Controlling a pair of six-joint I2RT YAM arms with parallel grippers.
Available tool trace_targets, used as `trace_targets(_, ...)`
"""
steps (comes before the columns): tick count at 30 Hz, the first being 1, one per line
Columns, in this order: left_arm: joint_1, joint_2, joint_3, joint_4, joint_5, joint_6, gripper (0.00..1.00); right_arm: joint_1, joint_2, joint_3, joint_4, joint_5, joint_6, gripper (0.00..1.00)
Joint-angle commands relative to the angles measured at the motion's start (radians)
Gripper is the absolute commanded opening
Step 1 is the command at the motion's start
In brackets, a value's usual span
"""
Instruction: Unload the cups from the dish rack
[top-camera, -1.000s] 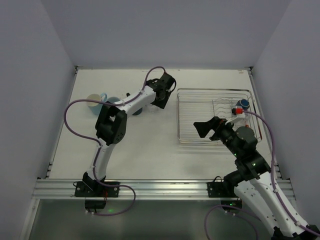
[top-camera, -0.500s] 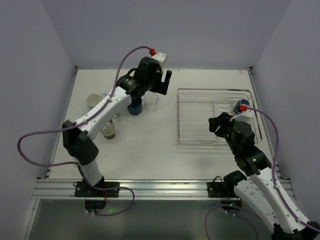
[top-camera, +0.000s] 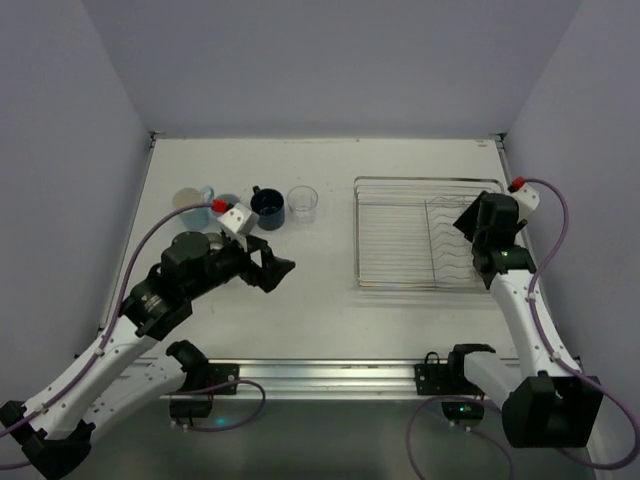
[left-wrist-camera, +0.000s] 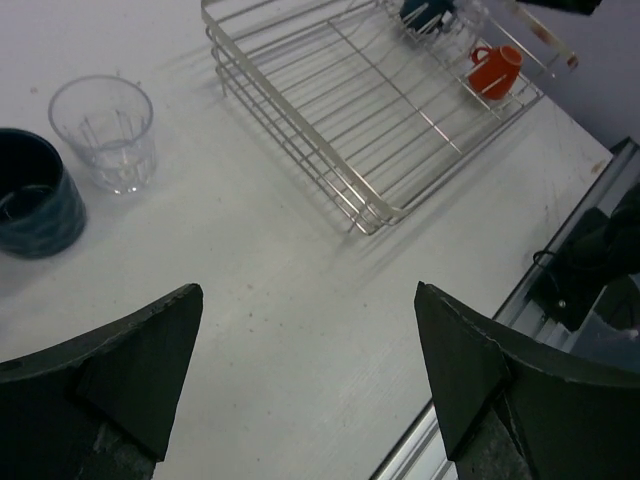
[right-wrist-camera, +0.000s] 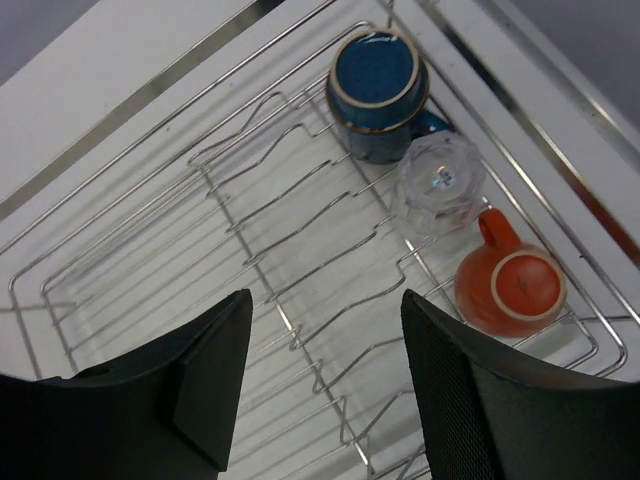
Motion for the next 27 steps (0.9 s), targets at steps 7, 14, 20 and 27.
trace_targets(7,-0.003,-0.188,-0.154,0.017,0.069,0.046,0.91,-0.187,0.303,0.179,0.193,-0.042,-0.077,0.75)
trace_targets(14,-0.024,-0.199,-0.158,0.008,0.047,0.041,0.91,-0.228,0.523,0.278,0.207,-0.079,-0.152,0.75)
trace_targets(20,-0.041,-0.213,-0.160,0.005,0.024,0.039,0.92,-0.230,0.621,0.344,0.204,-0.096,-0.187,0.75)
trace_targets(27,-0.044,-0.193,-0.157,0.006,0.016,0.039,0.92,-0.228,0.689,0.393,0.186,-0.081,-0.212,0.76)
